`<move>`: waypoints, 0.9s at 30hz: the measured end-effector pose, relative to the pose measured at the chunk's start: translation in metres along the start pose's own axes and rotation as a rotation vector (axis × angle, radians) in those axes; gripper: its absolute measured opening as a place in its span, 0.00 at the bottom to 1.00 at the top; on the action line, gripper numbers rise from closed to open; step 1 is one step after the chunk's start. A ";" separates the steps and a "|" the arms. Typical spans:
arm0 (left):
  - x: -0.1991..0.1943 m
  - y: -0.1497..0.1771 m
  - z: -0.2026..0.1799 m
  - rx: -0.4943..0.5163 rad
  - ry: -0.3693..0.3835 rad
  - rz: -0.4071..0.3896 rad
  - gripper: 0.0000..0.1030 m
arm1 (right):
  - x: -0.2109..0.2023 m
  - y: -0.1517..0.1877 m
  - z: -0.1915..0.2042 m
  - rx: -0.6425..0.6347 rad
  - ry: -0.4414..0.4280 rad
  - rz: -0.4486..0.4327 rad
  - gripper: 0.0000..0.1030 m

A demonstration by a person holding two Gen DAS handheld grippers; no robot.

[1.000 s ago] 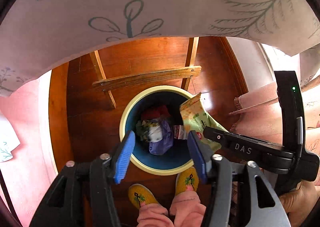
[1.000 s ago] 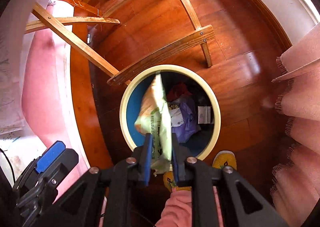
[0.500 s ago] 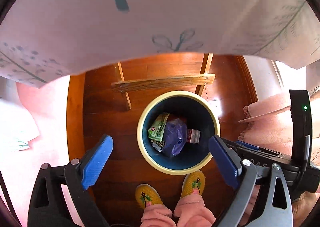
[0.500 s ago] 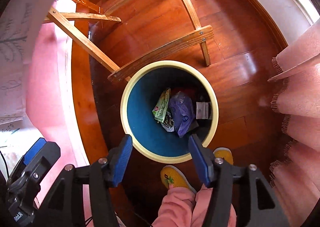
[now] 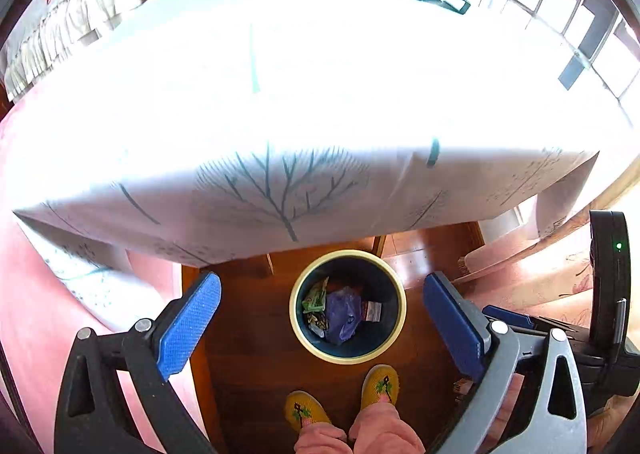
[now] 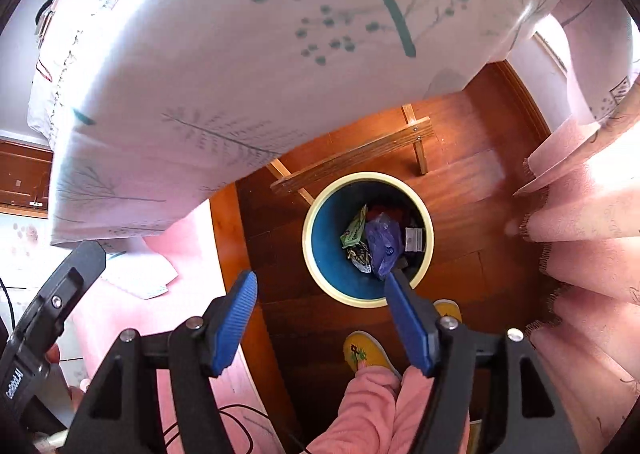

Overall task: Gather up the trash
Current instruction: 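Raise both tools back toward the table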

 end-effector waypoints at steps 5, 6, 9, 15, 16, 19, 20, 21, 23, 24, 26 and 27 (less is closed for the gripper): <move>-0.065 -0.037 -0.001 0.102 -0.028 -0.096 0.99 | -0.060 -0.003 0.030 -0.015 -0.004 -0.060 0.70; -0.077 -0.043 -0.001 0.121 -0.026 -0.114 0.99 | -0.071 -0.005 0.037 -0.021 -0.006 -0.075 0.70; -0.109 -0.062 -0.001 0.159 -0.021 -0.164 0.99 | -0.102 -0.011 0.057 -0.041 -0.012 -0.118 0.71; -0.158 -0.094 0.005 0.158 0.005 -0.222 0.99 | -0.152 -0.030 0.096 -0.105 -0.007 -0.204 0.71; -0.167 -0.098 0.006 0.159 0.010 -0.233 0.99 | -0.160 -0.034 0.101 -0.116 -0.002 -0.223 0.71; -0.186 -0.115 0.009 0.175 0.012 -0.263 0.99 | -0.180 -0.048 0.115 -0.140 0.007 -0.278 0.71; -0.191 -0.121 0.010 0.181 0.009 -0.274 0.99 | -0.185 -0.052 0.119 -0.144 0.012 -0.292 0.71; -0.196 -0.125 0.009 0.185 0.008 -0.283 0.99 | -0.191 -0.058 0.122 -0.147 0.019 -0.306 0.71; -0.203 -0.137 0.009 0.195 0.010 -0.293 0.99 | -0.203 -0.067 0.128 -0.148 0.025 -0.329 0.71; -0.206 -0.143 0.009 0.200 0.014 -0.296 0.99 | -0.208 -0.073 0.129 -0.147 0.028 -0.336 0.71; -0.211 -0.155 0.008 0.206 0.017 -0.301 0.99 | -0.217 -0.085 0.130 -0.143 0.038 -0.348 0.71; -0.212 -0.162 0.007 0.208 0.016 -0.302 0.99 | -0.220 -0.092 0.130 -0.139 0.041 -0.354 0.71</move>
Point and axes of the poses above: each gripper's, at about its wrist camera, not at the fingertips, and x roughly the way its jaws point, z to its left, y to its underside, the point moved 10 cm from there along x, roughly the way its jaws point, and after that the axes turned 2 degrees about z, right-handed, at the moved point
